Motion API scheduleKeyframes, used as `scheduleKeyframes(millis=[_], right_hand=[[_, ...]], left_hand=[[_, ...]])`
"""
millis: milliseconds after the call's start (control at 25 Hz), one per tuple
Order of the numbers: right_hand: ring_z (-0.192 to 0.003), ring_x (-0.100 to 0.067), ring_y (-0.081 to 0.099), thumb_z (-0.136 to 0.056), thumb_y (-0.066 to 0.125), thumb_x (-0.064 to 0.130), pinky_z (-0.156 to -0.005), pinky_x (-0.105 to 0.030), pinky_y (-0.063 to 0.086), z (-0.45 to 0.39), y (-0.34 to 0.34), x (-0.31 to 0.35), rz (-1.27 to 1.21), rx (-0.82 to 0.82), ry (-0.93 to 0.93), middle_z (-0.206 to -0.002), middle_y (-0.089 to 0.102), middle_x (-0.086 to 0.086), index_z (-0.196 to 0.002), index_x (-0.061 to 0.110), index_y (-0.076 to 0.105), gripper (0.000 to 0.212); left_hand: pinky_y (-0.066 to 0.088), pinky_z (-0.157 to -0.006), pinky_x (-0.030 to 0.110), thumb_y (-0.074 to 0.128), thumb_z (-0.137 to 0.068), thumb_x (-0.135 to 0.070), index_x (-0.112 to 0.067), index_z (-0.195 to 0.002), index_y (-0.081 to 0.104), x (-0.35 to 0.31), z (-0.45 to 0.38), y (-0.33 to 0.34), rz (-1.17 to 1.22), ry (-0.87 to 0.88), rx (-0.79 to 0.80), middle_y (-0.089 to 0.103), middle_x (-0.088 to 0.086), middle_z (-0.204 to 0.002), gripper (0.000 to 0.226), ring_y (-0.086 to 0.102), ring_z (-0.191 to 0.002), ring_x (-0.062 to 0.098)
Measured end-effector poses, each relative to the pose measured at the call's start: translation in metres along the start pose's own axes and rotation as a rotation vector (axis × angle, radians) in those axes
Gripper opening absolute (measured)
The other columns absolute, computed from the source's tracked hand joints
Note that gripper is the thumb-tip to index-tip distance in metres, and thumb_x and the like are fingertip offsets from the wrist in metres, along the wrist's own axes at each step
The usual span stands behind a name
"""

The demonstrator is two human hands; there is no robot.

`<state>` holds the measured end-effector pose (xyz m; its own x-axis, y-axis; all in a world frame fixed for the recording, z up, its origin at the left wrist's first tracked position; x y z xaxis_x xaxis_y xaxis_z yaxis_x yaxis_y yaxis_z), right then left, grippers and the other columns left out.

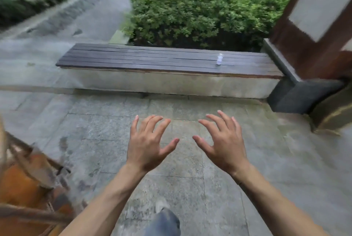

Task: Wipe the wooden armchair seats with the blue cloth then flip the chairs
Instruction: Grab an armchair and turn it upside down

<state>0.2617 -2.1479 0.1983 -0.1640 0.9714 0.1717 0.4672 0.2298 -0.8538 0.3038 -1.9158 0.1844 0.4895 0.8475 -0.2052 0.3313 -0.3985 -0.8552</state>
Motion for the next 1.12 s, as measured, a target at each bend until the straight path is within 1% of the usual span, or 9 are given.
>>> scheduleKeyframes(millis=[240, 360, 560, 640, 680, 800, 880, 1000, 1120], right_hand=[[-0.137, -0.034, 0.048, -0.094, 0.045, 0.064, -0.110, -0.057, 0.036, -0.135, 0.102, 0.055, -0.086, 0.041, -0.355, -0.129, 0.065, -0.004, -0.118, 0.024, 0.070, 0.053], [-0.137, -0.033, 0.048, -0.094, 0.045, 0.064, -0.110, -0.057, 0.036, -0.202, 0.145, 0.099, -0.143, 0.081, -0.484, -0.129, 0.065, -0.003, -0.118, 0.025, 0.069, 0.052], [-0.137, -0.034, 0.048, -0.095, 0.044, 0.064, -0.109, -0.058, 0.037, -0.284, 0.202, 0.192, -0.274, 0.119, -0.742, -0.127, 0.065, -0.003, -0.117, 0.025, 0.069, 0.051], [-0.138, -0.033, 0.048, -0.096, 0.041, 0.065, -0.109, -0.058, 0.037, -0.297, 0.220, 0.231, -0.341, 0.147, -0.834, -0.128, 0.065, -0.002, -0.117, 0.026, 0.069, 0.052], [-0.138, -0.033, 0.048, -0.096, 0.040, 0.065, -0.109, -0.057, 0.037, -0.301, 0.230, 0.254, -0.389, 0.167, -0.898, -0.128, 0.065, -0.001, -0.117, 0.026, 0.069, 0.053], [-0.137, -0.033, 0.048, -0.094, 0.045, 0.064, -0.109, -0.057, 0.037, -0.307, 0.254, 0.313, -0.472, 0.213, -1.062, -0.128, 0.065, -0.001, -0.117, 0.026, 0.069, 0.050], [-0.137, -0.033, 0.048, -0.094, 0.046, 0.063, -0.109, -0.057, 0.038, -0.306, 0.264, 0.346, -0.539, 0.250, -1.168, -0.129, 0.065, -0.001, -0.117, 0.025, 0.069, 0.050], [-0.138, -0.033, 0.047, -0.095, 0.043, 0.063, -0.108, -0.057, 0.038, -0.309, 0.277, 0.388, -0.623, 0.281, -1.308, -0.130, 0.064, -0.001, -0.119, 0.025, 0.068, 0.051], [-0.138, -0.032, 0.046, -0.095, 0.043, 0.064, -0.109, -0.057, 0.038, -0.325, 0.289, 0.419, -0.737, 0.320, -1.456, -0.132, 0.063, 0.000, -0.122, 0.027, 0.066, 0.051]], left_hand=[[0.025, -0.116, 0.056, 0.036, -0.093, -0.070, -0.024, -0.126, 0.063, 0.113, -0.026, 0.014, -0.132, -0.311, -0.106, 0.063, 0.001, -0.129, 0.063, 0.056, -0.126, 0.024], [0.022, -0.117, 0.056, 0.034, -0.093, -0.071, -0.024, -0.127, 0.063, 0.170, -0.043, 0.011, -0.148, -0.479, -0.130, 0.062, 0.000, -0.131, 0.065, 0.054, -0.127, 0.023], [0.025, -0.117, 0.057, 0.033, -0.093, -0.071, -0.025, -0.128, 0.062, 0.245, -0.041, -0.020, -0.264, -0.731, -0.194, 0.063, -0.001, -0.131, 0.064, 0.055, -0.127, 0.023], [0.028, -0.116, 0.057, 0.038, -0.093, -0.068, -0.024, -0.127, 0.064, 0.260, -0.024, -0.031, -0.347, -0.813, -0.232, 0.064, 0.000, -0.129, 0.061, 0.057, -0.125, 0.023], [0.029, -0.115, 0.057, 0.040, -0.092, -0.067, -0.024, -0.127, 0.064, 0.267, -0.012, -0.038, -0.387, -0.884, -0.239, 0.064, 0.000, -0.129, 0.061, 0.057, -0.125, 0.023], [0.027, -0.117, 0.055, 0.037, -0.093, -0.068, -0.024, -0.129, 0.063, 0.277, 0.019, -0.052, -0.466, -1.080, -0.206, 0.063, -0.001, -0.130, 0.062, 0.055, -0.127, 0.023], [0.026, -0.118, 0.055, 0.037, -0.093, -0.068, -0.025, -0.129, 0.063, 0.277, 0.037, -0.057, -0.531, -1.191, -0.224, 0.063, -0.002, -0.131, 0.061, 0.054, -0.129, 0.022], [0.024, -0.118, 0.054, 0.037, -0.094, -0.067, -0.026, -0.129, 0.062, 0.275, 0.045, -0.064, -0.612, -1.328, -0.253, 0.062, -0.002, -0.132, 0.060, 0.053, -0.129, 0.020], [0.023, -0.118, 0.053, 0.035, -0.094, -0.067, -0.026, -0.130, 0.061, 0.274, 0.039, -0.062, -0.696, -1.510, -0.265, 0.061, -0.002, -0.133, 0.061, 0.054, -0.128, 0.021]])
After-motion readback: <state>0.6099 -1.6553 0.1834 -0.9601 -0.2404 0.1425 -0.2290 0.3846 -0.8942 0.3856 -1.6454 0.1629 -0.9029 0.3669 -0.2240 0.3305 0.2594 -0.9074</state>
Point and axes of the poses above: each hand's wrist, its own z-axis away from the middle knuckle, its own y-axis out of the palm, x = y × z, the point moved 2 cm from there along -z, towards the middle knuckle
